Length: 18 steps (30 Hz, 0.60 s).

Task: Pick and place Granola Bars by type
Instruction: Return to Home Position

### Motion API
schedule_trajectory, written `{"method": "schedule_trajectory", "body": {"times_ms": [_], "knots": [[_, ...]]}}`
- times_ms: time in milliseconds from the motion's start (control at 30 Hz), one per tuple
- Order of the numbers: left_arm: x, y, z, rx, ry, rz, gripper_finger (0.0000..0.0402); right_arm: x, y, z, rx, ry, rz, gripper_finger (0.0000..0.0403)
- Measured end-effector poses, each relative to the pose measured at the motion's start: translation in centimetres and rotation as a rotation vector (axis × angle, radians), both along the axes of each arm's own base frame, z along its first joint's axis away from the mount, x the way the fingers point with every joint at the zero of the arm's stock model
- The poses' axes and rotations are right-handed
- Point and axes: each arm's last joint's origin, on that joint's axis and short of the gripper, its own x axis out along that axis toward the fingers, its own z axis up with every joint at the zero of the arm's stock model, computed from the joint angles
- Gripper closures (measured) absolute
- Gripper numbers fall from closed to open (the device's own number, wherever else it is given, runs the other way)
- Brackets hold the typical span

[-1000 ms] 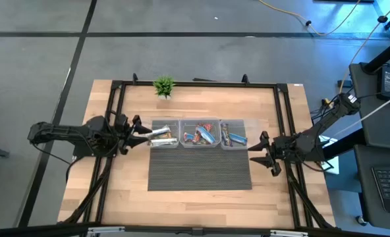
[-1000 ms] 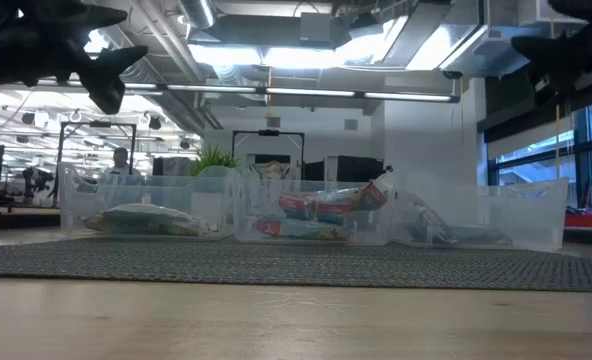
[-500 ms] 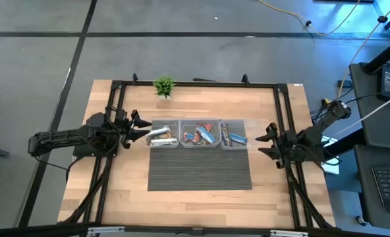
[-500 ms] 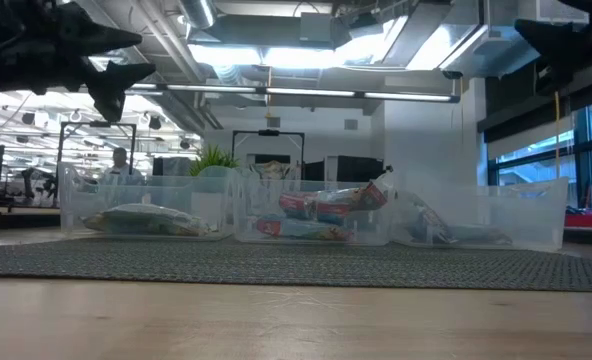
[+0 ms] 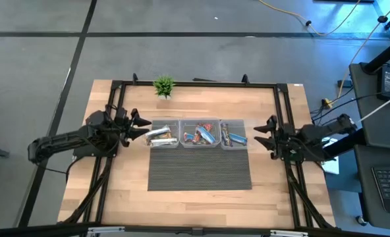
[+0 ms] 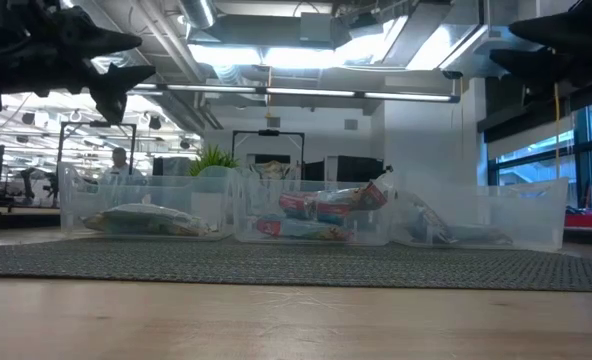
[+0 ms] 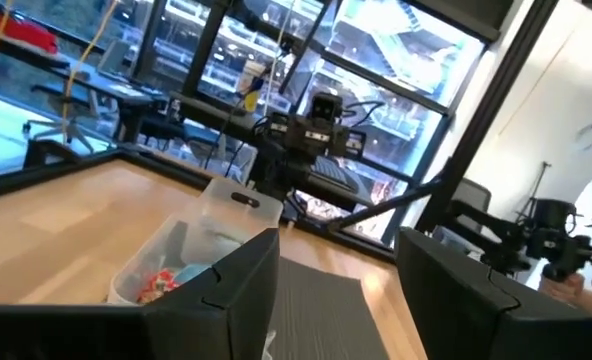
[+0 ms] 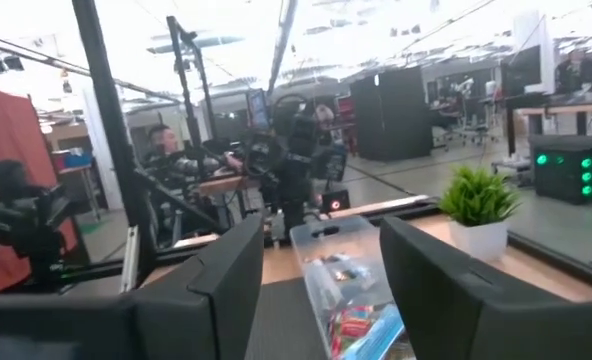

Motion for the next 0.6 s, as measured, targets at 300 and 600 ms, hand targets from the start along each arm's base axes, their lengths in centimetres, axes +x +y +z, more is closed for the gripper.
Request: {"method": "schedule_trajectory", "body": {"times_ms": [300, 600], "knots": [[-0.2, 0.6, -0.1, -0.010, 0.016, 0.027, 0.0206, 0.5, -1.5, -0.4, 0.004, 0.029, 0.024, 0.0199], [-0.3, 0.9, -0.5, -0.005, 0.056, 0.061, 0.0206, 0.7, -2.1, -1.3, 0.018, 0.114, 0.001, 0.0199]]}}
